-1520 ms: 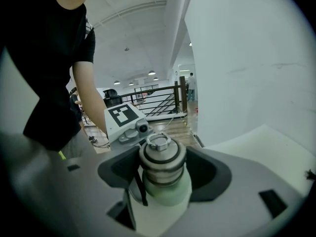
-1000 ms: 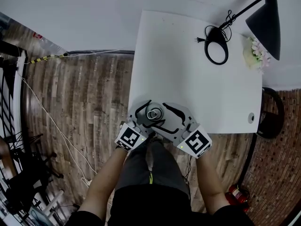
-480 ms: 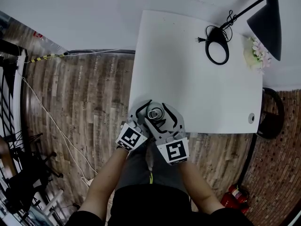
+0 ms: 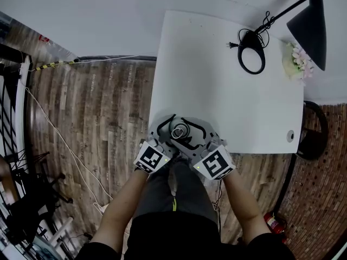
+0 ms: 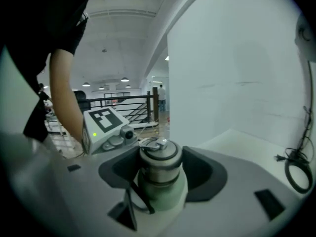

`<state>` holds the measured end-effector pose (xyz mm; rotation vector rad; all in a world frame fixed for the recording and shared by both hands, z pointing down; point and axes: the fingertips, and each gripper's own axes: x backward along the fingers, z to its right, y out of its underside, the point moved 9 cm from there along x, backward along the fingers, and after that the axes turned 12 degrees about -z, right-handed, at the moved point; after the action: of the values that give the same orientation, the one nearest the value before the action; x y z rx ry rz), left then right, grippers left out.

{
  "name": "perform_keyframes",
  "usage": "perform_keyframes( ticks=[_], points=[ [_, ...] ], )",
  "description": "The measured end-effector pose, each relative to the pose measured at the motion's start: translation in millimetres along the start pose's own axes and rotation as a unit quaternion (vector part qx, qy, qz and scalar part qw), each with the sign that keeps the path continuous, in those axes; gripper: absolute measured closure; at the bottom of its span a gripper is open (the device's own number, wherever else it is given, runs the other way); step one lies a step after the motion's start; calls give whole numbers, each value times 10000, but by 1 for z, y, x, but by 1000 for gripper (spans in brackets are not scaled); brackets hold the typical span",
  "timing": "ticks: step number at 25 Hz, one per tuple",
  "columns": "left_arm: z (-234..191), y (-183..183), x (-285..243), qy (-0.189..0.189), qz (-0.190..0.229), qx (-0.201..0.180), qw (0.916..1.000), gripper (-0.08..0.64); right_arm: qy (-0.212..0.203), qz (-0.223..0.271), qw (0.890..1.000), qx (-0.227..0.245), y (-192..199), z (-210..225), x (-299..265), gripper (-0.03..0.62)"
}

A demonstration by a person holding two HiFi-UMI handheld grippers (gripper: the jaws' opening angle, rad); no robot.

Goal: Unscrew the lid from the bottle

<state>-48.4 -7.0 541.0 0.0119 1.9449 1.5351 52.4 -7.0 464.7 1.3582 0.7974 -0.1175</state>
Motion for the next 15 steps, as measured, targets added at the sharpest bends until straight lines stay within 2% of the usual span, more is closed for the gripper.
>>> perform_keyframes(
  ticks=[2,4,6,8,15],
  points=[
    [0,0,0,1,-4,-13,10000,186,-725,-123,9966,375,0,10,-1,324],
    [0,0,0,-6,1,-22,10000,186,-1462,-383,9858,729,-2,20,-2,324],
    [0,0,0,-11,4,-3,10000,186,-1939,-746,9729,1011,-7,27,-4,324],
    [1,0,0,-3,-4,15,10000,186,-2035,-797,9687,1180,-12,28,-6,324],
    [1,0,-1,20,-25,-30,10000,186,-1777,-654,9765,1030,-5,26,-4,324]
  ],
)
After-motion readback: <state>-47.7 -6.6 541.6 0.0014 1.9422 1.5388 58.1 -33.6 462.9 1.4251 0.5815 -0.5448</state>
